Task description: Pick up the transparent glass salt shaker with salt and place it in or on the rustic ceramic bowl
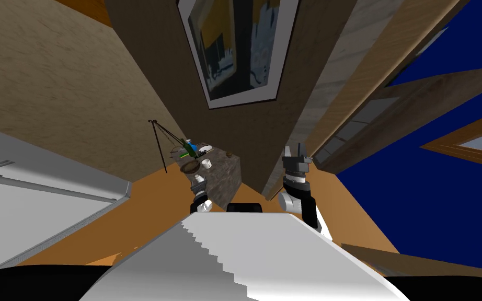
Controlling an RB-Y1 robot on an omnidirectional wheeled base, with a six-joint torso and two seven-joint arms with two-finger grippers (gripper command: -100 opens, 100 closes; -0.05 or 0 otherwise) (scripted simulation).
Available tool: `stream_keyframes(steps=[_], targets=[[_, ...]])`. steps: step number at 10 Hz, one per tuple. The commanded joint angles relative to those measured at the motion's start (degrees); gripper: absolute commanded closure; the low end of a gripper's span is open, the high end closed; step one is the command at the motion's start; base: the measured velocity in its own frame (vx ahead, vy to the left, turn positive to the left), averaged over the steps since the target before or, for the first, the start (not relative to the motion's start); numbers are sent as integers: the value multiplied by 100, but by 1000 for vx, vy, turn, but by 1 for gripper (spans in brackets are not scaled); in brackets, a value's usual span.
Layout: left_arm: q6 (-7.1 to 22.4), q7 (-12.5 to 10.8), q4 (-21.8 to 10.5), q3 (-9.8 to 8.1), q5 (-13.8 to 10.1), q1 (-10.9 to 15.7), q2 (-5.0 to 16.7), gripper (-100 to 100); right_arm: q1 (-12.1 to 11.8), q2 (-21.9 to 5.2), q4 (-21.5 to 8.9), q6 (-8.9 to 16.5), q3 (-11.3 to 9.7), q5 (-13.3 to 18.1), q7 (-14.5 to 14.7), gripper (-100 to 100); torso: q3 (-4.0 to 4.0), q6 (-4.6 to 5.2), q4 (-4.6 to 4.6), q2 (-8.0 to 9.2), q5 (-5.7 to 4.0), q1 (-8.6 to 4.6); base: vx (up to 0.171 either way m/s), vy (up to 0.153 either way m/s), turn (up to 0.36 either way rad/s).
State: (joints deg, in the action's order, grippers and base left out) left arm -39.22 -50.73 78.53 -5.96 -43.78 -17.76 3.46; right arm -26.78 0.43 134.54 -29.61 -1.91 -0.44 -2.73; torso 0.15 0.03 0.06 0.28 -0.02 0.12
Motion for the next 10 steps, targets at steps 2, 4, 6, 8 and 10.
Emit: stream_keyframes(steps=[2,4,6,8,10], targets=[[22,19,-393,-351,5,402,90,-100,0,0,0,0,0,0,0,0,1,0,1,-1,0,-4,-102,-8,-135],[25,11,-763,-582,9,770,166,-100,-1,0,0,0,0,0,0,0,-1,-1,0,-4,0,-4,-94,-14,-120],[28,3,-1062,-812,13,1074,242,-100,-1,0,0,0,0,0,0,0,-6,1,2,-16,-3,4,-97,-12,-134],[31,-5,-1366,-1043,18,1378,318,-100,-1,0,0,0,0,0,0,0,-8,1,2,-20,-3,13,-90,-12,-121],[33,-13,-1771,-1273,22,1734,394,-100,-1,0,0,0,0,0,0,0,-11,0,1,-25,-2,14,-86,-28,-111]])
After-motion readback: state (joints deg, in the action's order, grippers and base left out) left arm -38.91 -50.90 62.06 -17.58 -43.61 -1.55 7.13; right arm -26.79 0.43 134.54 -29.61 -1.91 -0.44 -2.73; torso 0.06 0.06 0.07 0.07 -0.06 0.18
